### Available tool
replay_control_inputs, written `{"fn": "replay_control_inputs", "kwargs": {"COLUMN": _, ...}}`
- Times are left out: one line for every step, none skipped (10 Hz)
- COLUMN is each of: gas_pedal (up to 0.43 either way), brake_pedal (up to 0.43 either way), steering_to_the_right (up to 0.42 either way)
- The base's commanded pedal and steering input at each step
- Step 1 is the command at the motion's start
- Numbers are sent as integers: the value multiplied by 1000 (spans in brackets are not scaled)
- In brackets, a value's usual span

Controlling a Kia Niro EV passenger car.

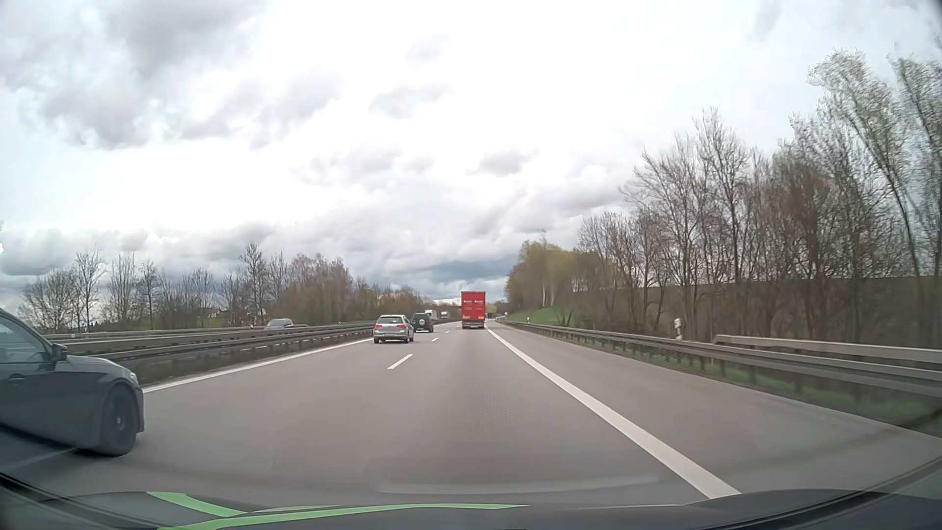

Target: Follow the waypoints while adhering to traffic rules and regulations

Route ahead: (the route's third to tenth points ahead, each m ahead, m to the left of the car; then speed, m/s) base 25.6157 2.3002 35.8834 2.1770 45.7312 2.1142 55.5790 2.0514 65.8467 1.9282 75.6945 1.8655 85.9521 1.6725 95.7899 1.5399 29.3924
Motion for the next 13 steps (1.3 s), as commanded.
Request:
{"fn": "replay_control_inputs", "kwargs": {"gas_pedal": 260, "brake_pedal": 0, "steering_to_the_right": -1}}
{"fn": "replay_control_inputs", "kwargs": {"gas_pedal": 248, "brake_pedal": 0, "steering_to_the_right": 0}}
{"fn": "replay_control_inputs", "kwargs": {"gas_pedal": 240, "brake_pedal": 0, "steering_to_the_right": 0}}
{"fn": "replay_control_inputs", "kwargs": {"gas_pedal": 228, "brake_pedal": 0, "steering_to_the_right": 0}}
{"fn": "replay_control_inputs", "kwargs": {"gas_pedal": 220, "brake_pedal": 0, "steering_to_the_right": 0}}
{"fn": "replay_control_inputs", "kwargs": {"gas_pedal": 220, "brake_pedal": 0, "steering_to_the_right": 0}}
{"fn": "replay_control_inputs", "kwargs": {"gas_pedal": 220, "brake_pedal": 0, "steering_to_the_right": 0}}
{"fn": "replay_control_inputs", "kwargs": {"gas_pedal": 220, "brake_pedal": 0, "steering_to_the_right": 0}}
{"fn": "replay_control_inputs", "kwargs": {"gas_pedal": 220, "brake_pedal": 0, "steering_to_the_right": 0}}
{"fn": "replay_control_inputs", "kwargs": {"gas_pedal": 220, "brake_pedal": 0, "steering_to_the_right": 0}}
{"fn": "replay_control_inputs", "kwargs": {"gas_pedal": 220, "brake_pedal": 0, "steering_to_the_right": 0}}
{"fn": "replay_control_inputs", "kwargs": {"gas_pedal": 220, "brake_pedal": 0, "steering_to_the_right": -1}}
{"fn": "replay_control_inputs", "kwargs": {"gas_pedal": 228, "brake_pedal": 0, "steering_to_the_right": 0}}
